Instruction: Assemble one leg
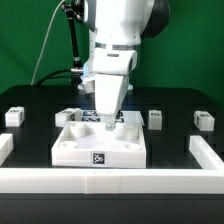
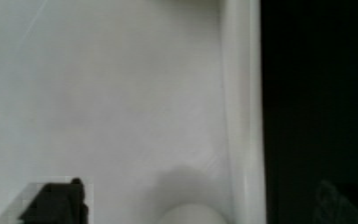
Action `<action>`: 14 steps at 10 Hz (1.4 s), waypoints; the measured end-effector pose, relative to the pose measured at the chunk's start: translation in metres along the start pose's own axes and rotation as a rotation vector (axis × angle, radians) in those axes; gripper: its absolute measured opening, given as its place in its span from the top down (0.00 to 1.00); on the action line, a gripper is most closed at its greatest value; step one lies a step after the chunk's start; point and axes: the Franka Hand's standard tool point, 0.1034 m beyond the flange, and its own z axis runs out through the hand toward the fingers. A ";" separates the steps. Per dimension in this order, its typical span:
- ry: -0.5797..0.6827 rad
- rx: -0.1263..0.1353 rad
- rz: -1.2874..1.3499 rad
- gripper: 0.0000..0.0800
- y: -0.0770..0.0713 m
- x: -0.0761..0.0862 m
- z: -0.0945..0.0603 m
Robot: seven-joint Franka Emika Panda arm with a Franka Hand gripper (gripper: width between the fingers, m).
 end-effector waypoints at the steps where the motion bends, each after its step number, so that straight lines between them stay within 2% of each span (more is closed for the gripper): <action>1: -0.001 0.009 0.002 0.19 -0.002 -0.003 0.005; 4: 0.005 0.008 -0.048 0.19 -0.002 -0.005 0.013; 6: 0.005 0.009 -0.046 0.50 -0.002 -0.005 0.014; 7: 0.005 0.009 -0.046 0.50 -0.002 -0.005 0.014; 8: 0.005 0.010 -0.046 0.73 -0.002 -0.005 0.014; 9: 0.005 0.010 -0.047 0.90 -0.002 -0.005 0.014; 14: 0.006 0.008 -0.046 0.93 -0.002 -0.005 0.014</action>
Offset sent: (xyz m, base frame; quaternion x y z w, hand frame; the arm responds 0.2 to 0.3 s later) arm 0.0141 0.0089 -0.0029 -0.0226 0.0369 -0.0768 0.9961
